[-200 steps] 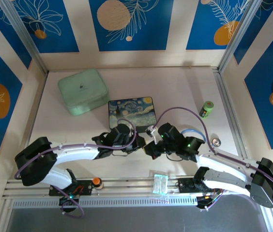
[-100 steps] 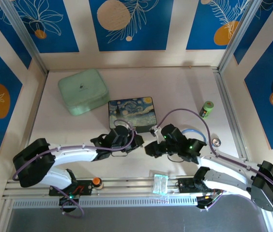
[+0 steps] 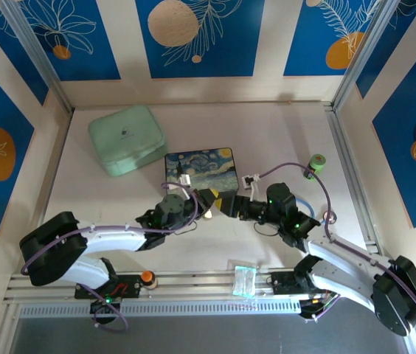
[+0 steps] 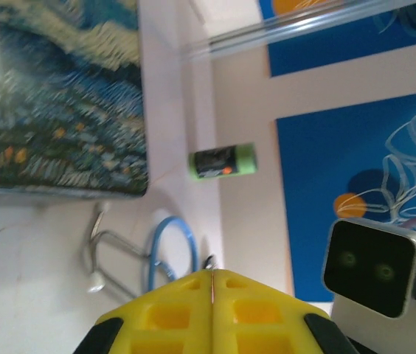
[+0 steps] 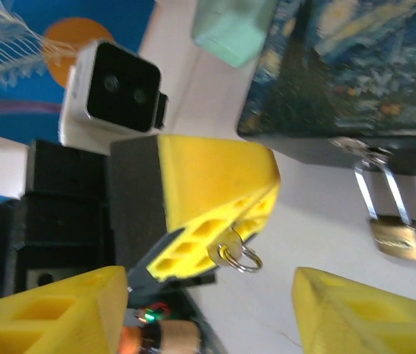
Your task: Unlock the padlock with the key
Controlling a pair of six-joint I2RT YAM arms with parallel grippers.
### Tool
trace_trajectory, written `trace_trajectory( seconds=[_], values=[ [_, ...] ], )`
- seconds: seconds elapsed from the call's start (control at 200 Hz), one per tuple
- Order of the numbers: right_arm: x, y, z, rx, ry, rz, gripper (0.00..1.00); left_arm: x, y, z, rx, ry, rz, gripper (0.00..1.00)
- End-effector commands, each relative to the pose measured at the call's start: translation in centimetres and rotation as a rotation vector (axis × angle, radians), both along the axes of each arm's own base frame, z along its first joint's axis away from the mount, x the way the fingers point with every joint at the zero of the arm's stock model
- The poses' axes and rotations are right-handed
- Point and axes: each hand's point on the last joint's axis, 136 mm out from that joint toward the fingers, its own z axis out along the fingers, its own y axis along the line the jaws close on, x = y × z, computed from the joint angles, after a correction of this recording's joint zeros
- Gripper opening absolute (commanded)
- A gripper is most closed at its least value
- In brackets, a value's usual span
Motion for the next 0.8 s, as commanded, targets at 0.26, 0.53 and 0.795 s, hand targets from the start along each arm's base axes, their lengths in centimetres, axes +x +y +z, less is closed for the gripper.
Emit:
trace_trajectory(
  seconds=[0.26, 0.53, 0.795],
  values=[
    [1.7, 1.7, 6.0, 0.221, -0.092, 0.066, 0.36, 0.9, 0.7, 6.7, -0.159, -0.169, 0.072, 0.00],
    [2.1, 1.8, 6.1, 0.233, -0.104, 0.082, 0.25, 0.7, 0.4, 7.0, -0.167, -0.177, 0.066, 0.00],
    [2.3, 2.2, 6.1, 0.249, -0.101, 0.102, 0.01, 0.7, -0.2, 7.1, -0.172, -0.164, 0.057, 0.00]
  ],
)
